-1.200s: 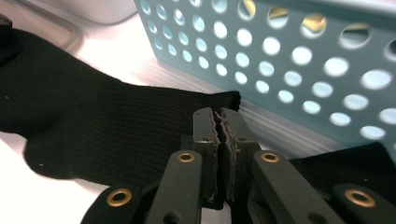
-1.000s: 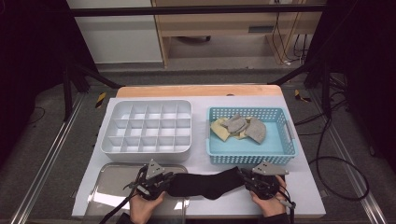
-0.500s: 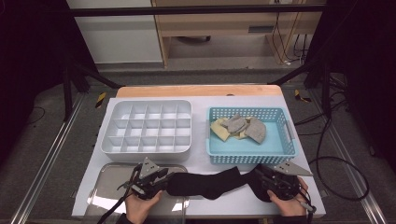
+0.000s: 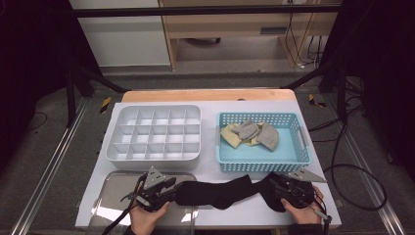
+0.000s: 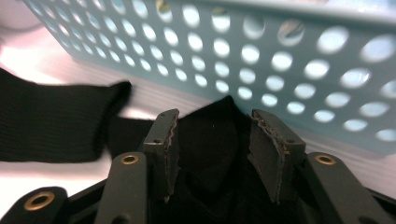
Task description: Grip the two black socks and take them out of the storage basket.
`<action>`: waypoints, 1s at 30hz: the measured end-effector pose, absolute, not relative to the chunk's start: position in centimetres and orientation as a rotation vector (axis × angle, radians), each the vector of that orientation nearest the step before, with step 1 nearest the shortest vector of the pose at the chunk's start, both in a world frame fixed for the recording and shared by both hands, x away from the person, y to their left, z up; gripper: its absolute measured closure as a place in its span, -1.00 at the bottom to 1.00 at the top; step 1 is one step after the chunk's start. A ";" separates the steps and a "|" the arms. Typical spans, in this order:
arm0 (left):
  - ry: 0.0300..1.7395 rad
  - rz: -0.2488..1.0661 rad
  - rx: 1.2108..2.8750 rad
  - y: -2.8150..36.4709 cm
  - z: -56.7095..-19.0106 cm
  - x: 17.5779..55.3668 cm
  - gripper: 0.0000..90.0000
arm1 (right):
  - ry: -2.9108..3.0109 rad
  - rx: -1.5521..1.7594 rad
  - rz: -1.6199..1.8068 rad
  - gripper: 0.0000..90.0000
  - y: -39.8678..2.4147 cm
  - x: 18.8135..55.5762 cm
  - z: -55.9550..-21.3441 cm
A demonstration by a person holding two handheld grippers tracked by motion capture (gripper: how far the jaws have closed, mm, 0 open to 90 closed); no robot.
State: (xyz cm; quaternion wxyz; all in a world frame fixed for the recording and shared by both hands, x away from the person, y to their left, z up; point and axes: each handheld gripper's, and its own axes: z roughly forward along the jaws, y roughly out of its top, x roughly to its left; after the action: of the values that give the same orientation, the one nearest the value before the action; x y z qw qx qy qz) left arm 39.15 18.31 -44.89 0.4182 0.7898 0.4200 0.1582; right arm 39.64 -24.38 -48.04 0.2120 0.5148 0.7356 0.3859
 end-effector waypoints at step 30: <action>1.007 0.359 1.980 17.7 -44.3 38.5 0.53 | 2.172 1.215 1.393 0.97 -23.2 37.2 -42.7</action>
State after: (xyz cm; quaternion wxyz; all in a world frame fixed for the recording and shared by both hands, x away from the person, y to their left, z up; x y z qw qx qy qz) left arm 38.47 17.68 -44.34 0.4311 0.7940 0.4037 0.1439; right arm 37.17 -23.18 -42.70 0.1440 0.4215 0.7536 0.4834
